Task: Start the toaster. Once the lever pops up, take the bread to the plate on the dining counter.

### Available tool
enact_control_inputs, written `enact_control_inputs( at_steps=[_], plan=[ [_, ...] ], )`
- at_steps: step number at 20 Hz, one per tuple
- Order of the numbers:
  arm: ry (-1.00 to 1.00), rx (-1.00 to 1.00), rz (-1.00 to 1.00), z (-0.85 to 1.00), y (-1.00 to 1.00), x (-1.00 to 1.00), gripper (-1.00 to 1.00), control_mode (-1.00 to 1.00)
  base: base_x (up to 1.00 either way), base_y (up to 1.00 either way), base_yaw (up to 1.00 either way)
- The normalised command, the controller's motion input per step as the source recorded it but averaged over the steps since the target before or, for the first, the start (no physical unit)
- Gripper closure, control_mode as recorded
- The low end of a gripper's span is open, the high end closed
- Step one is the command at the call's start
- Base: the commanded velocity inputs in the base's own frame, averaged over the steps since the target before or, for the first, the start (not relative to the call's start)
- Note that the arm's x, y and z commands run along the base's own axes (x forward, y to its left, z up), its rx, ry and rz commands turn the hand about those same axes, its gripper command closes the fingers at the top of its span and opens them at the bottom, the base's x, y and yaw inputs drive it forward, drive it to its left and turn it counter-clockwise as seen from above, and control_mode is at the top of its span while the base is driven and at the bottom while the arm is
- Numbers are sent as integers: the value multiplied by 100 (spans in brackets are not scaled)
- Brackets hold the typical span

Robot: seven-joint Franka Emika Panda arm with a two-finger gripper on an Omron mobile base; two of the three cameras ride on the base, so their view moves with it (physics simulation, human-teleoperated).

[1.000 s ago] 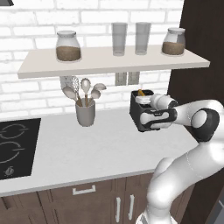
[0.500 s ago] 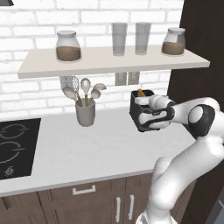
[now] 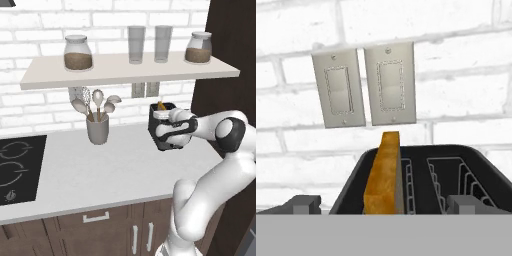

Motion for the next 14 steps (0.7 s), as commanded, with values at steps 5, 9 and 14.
enact_control_inputs(
  at_steps=[5, 9, 14],
  plan=[
    [0, 0, 0, -11, 0, 11, 100, -100, 0, 0, 0],
    [0, 0, 0, -7, 0, 19, 100, -100, 0, 0, 0],
    [0, 0, 0, 0, 0, 35, 100, -100, 0, 0, 0]
  ],
)
